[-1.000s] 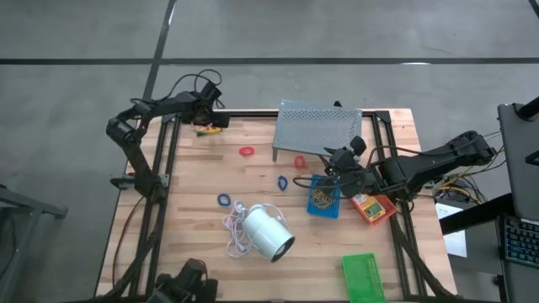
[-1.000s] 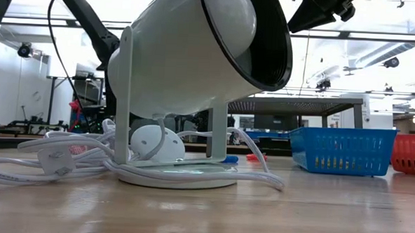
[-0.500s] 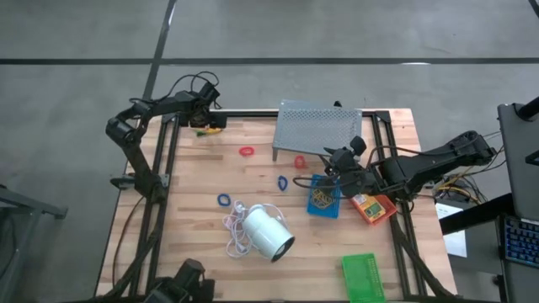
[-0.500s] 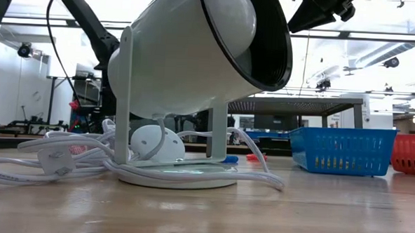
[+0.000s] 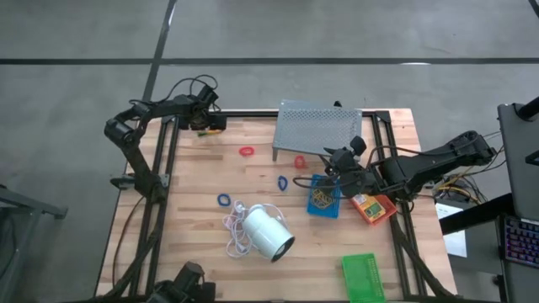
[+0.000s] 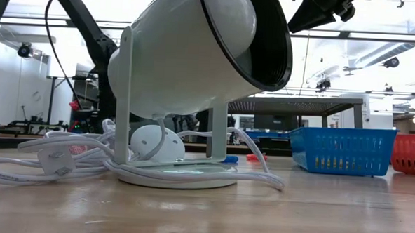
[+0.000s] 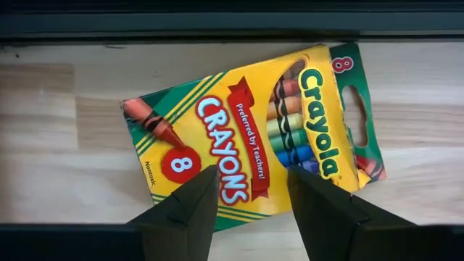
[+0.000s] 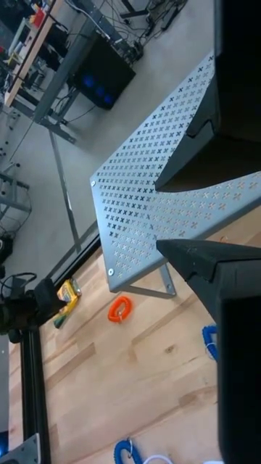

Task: Pick & Place Office Desk Supplies
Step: Put the yellow box of crayons into the orange bin

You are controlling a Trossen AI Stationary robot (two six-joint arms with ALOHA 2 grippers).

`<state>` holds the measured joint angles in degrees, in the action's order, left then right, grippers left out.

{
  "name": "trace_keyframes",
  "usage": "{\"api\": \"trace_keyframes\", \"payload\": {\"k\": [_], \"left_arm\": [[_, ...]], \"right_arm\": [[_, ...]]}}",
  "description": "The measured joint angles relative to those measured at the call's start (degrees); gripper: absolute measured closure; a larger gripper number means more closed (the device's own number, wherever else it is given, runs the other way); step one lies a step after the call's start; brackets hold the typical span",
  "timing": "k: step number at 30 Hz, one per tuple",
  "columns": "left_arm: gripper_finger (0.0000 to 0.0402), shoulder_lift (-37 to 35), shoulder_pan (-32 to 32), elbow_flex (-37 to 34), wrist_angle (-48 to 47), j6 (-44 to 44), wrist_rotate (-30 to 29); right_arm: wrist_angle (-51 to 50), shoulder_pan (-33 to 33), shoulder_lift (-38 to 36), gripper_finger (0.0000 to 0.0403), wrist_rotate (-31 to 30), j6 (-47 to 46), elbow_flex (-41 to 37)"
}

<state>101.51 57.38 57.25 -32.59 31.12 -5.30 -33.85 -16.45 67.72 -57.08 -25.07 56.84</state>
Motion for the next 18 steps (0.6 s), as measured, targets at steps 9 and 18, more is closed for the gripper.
{"api": "trace_keyframes", "payload": {"k": [9,18], "left_arm": [[0.0230,0.07,-0.09,-0.09,-0.66,-1.39,0.99],[0.0232,0.04,-2.59,-0.03,-4.79,-3.53,1.58]], "right_arm": [[0.00,0.00,0.00,0.0289,0.00,0.00,0.00],[-0.01,0.00,0.00,0.0296,0.02,-0.01,0.00]]}}
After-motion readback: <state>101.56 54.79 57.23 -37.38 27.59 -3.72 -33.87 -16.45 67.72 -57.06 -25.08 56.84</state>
